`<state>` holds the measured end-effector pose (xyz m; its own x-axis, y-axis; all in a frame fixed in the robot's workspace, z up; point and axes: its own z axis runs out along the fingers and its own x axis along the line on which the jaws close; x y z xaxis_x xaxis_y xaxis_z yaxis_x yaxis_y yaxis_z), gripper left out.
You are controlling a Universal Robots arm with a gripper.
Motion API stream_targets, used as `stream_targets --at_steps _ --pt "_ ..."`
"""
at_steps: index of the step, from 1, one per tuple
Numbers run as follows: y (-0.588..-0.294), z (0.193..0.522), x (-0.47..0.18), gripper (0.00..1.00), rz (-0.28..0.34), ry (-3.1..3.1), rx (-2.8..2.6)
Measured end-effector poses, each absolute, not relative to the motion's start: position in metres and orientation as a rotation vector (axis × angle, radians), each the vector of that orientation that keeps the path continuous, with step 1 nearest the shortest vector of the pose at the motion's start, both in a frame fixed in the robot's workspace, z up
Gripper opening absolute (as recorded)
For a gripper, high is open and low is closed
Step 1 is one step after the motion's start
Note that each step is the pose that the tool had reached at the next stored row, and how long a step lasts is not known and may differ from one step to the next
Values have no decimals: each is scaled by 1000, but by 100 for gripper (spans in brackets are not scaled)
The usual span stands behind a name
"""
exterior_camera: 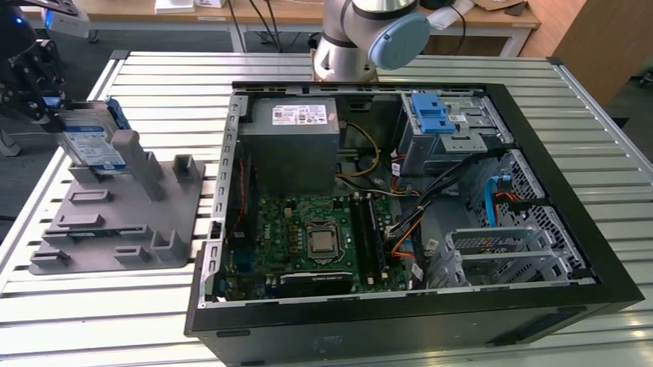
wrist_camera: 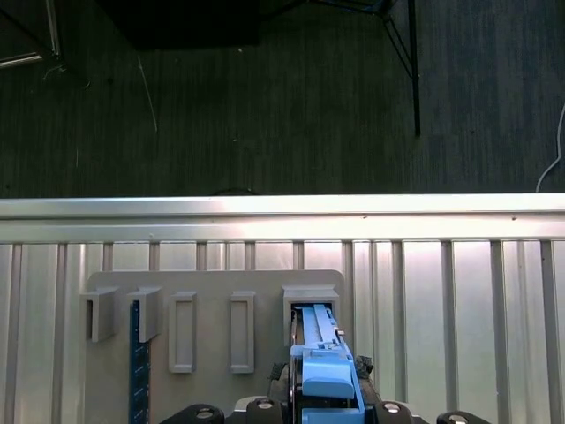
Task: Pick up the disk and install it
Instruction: 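Pick up the disk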
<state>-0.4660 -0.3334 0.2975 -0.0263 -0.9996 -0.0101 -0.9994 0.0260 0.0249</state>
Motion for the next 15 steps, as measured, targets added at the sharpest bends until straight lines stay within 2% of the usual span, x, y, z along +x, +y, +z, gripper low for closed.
stream_targets --at_steps 15 --pt "-333 301 -466 37 -39 -2243 2185"
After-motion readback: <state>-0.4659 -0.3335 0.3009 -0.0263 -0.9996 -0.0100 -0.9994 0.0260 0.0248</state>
